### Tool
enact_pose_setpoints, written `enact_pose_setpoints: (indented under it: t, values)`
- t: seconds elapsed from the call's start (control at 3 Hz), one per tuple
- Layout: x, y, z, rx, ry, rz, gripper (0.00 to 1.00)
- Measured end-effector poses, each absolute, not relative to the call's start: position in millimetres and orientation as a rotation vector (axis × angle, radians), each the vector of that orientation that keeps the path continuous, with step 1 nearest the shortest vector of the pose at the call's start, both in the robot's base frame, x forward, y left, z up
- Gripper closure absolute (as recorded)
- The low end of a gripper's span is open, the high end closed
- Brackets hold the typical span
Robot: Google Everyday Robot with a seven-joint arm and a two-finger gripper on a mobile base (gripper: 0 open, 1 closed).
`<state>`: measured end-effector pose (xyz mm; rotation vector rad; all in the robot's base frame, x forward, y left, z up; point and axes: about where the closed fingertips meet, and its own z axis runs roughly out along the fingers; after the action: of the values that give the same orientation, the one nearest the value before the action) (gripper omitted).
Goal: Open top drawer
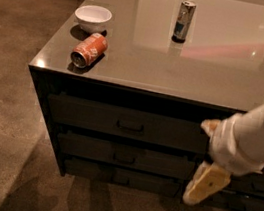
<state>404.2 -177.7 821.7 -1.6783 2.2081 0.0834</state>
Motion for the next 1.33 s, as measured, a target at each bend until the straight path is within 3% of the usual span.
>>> enact_pose_setpoints:
  t: [0.67,1.33]
  values:
    - [398.8,-174.7,784.9,-1.706,2.235,0.080,0.00]
    - [408.8,-172.5,694.5,-1.851,2.089,-0.049,0.00]
